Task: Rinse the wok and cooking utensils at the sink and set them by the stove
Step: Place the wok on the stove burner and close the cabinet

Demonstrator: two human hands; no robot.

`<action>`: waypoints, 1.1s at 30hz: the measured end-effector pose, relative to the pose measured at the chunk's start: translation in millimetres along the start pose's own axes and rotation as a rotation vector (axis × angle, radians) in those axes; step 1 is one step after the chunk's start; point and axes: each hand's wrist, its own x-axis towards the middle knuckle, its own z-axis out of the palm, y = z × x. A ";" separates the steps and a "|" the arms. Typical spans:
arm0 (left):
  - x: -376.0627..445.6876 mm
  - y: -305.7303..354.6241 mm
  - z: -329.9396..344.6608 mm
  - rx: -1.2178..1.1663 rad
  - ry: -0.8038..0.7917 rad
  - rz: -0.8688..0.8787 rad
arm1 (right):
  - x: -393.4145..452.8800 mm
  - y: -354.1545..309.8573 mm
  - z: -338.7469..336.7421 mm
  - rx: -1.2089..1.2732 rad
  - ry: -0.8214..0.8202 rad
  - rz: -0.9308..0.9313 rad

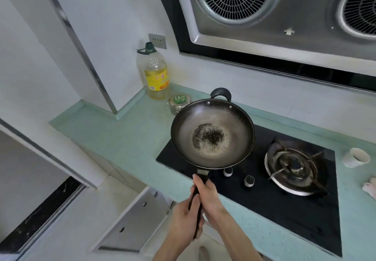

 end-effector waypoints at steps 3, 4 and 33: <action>22.5 10.7 -3.7 0.016 -0.013 -0.005 | 23.2 -11.0 1.9 -0.002 0.029 0.021; 29.7 14.7 -5.2 0.021 -0.019 -0.005 | 30.0 -14.0 3.1 0.008 0.029 0.024; 156.3 29.5 -73.5 0.059 -0.215 -0.036 | 144.1 -31.3 53.7 0.231 0.181 0.058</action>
